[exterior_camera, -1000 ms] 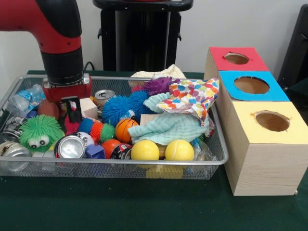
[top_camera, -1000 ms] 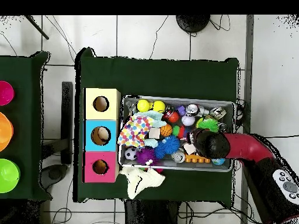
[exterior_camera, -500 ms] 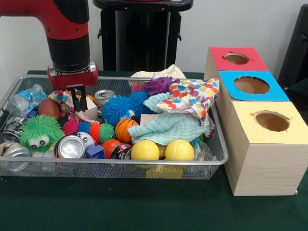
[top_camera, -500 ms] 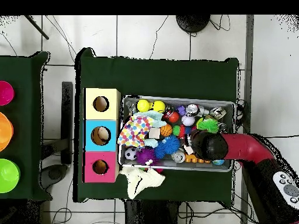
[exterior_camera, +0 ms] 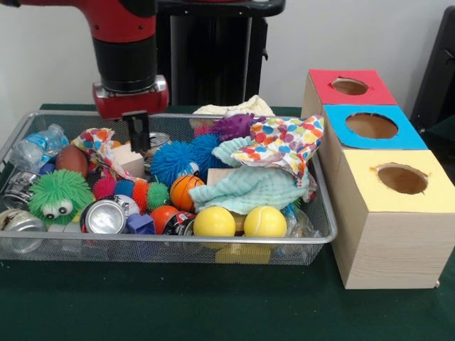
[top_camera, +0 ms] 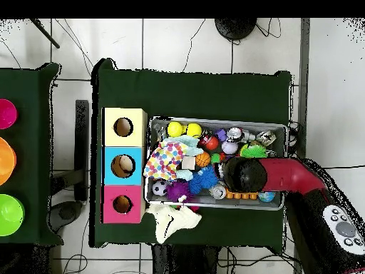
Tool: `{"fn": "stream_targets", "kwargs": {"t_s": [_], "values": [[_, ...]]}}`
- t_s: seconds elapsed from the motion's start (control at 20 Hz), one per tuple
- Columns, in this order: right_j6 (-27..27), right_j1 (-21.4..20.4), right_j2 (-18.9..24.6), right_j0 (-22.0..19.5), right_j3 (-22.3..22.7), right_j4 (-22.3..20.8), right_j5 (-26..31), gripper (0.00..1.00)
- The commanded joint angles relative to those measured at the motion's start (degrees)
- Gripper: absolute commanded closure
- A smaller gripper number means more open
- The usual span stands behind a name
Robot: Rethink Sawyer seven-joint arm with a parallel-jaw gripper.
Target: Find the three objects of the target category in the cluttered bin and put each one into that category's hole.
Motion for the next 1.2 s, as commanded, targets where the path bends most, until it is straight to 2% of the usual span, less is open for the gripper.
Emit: {"fn": "stream_targets", "kwargs": {"t_s": [0.05,0.8,1.2], "values": [[9.6,0.7,-1.8,5.8,3.6,3.9,2.4,1.0],[16.2,-2.2,-6.1,14.4,11.6,11.5,-5.3,1.0],[18.8,1.2,-9.2,19.2,13.5,14.5,-12.8,1.0]]}}
